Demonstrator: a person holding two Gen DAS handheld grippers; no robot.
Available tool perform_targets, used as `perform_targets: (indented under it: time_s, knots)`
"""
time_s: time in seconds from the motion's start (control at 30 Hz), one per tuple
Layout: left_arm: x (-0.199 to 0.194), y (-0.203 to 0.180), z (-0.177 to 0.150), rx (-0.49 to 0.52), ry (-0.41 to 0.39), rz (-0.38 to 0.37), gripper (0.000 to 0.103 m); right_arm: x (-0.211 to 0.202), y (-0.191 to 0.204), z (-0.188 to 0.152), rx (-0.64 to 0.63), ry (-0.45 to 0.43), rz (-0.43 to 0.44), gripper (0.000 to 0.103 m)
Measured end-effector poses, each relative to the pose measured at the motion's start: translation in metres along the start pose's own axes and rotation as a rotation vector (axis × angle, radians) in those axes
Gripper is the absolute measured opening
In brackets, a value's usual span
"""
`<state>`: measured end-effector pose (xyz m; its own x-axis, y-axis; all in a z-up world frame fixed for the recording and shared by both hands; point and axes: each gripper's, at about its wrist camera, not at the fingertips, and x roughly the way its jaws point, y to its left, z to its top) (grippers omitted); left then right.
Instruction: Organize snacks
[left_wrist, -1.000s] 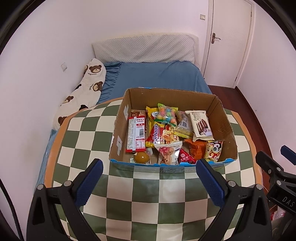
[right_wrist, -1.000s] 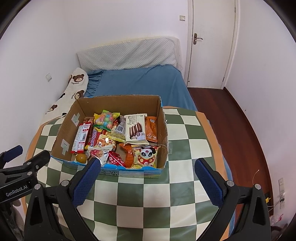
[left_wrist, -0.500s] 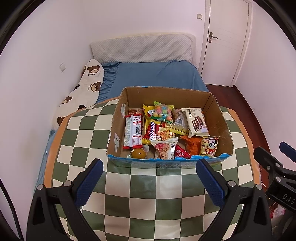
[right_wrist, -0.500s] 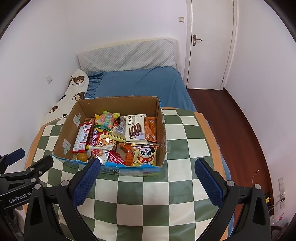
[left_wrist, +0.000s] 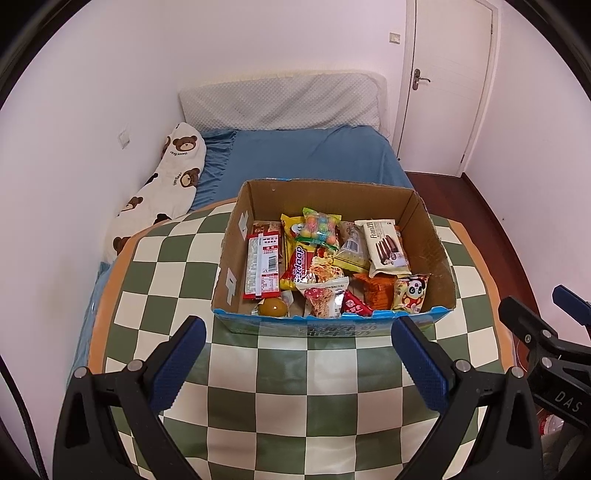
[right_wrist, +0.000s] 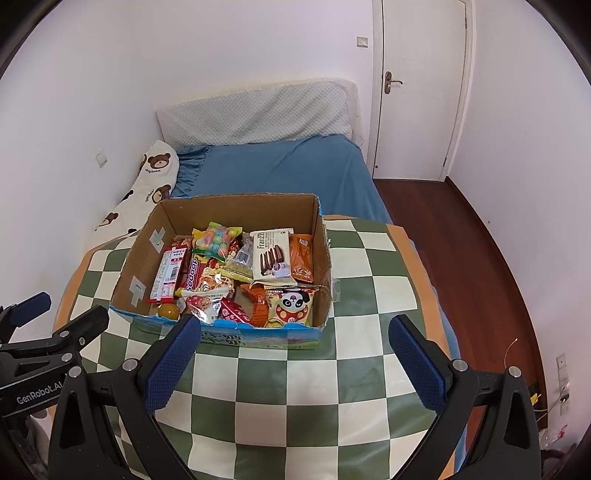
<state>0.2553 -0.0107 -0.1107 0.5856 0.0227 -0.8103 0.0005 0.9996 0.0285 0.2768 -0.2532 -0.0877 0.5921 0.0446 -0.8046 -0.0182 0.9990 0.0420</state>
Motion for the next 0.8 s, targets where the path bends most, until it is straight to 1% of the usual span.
perform_targets:
  time_s: [0.47, 0.8]
  knots:
    - [-0.0055, -0.0033, 0.0012, 0.003, -0.006, -0.002, 0.103, -0.0083, -0.0050, 0.0008, 0.013, -0.017, -0.009, 0.103]
    - [-0.0097, -0.0021, 0.0013, 0.007, -0.003, -0.004, 0.103, -0.0090, -0.0060, 0.0007, 0.015, -0.013, -0.007, 0.103]
